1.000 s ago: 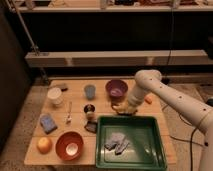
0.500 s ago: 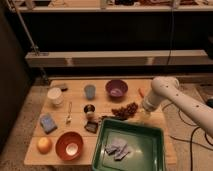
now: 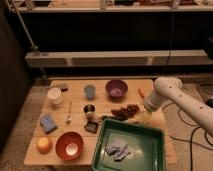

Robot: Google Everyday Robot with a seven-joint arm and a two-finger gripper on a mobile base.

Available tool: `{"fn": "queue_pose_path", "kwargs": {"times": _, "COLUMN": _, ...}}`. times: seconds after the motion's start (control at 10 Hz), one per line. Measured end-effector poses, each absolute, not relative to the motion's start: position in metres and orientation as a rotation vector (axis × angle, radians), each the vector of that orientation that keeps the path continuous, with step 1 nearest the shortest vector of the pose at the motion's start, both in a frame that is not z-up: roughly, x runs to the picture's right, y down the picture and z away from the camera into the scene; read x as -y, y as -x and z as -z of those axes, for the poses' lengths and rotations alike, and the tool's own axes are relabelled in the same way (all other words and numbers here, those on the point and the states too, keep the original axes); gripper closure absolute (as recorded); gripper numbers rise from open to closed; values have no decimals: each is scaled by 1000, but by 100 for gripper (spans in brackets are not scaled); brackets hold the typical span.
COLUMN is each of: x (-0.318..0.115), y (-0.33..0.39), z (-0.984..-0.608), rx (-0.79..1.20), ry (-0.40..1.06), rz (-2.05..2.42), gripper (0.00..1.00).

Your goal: Place banana in table surface

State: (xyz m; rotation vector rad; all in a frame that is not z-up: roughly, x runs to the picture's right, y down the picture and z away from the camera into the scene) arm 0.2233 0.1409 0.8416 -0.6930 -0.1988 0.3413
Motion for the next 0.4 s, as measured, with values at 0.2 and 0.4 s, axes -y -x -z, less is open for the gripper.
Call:
{"fn": "queue_pose_path", "kwargs": {"times": 0.2, "x": -140, "y": -221, "z": -842, "rx": 201, "ry": 692, "rz": -338, "gripper": 20}}
{"fn": "queue_pose_path", "kwargs": {"times": 0.4, "x": -140, "y": -221, "z": -842, "rx": 200, "ry": 693, "rz": -339, "gripper": 20}}
